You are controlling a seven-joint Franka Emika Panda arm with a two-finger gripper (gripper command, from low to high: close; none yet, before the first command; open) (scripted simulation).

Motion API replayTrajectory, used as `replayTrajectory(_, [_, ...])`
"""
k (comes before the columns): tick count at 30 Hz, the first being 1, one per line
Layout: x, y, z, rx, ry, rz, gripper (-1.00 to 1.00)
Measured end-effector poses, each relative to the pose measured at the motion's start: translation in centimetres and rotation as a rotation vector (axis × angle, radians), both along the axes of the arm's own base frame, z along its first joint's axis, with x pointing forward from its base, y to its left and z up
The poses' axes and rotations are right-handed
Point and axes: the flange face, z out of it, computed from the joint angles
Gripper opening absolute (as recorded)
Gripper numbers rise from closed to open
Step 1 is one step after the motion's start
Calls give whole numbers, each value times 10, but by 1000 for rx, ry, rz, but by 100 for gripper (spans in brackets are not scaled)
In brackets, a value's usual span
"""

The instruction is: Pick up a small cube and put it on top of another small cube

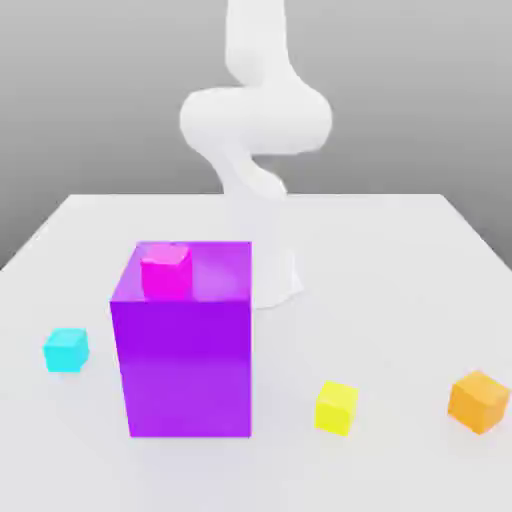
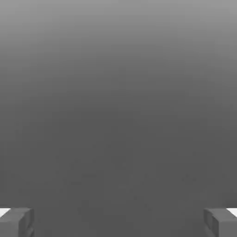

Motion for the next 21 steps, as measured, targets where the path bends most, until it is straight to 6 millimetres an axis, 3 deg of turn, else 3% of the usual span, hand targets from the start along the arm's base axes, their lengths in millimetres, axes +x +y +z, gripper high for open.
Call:
replayTrajectory(5, [49,63,-89,-19,148,110,0])
replayTrajectory(10, [68,130,-183,-53,289,218,0])
replayTrajectory(16, [53,205,-301,-113,454,346,0])
replayTrajectory(21, [6,262,-398,-182,588,468,0])
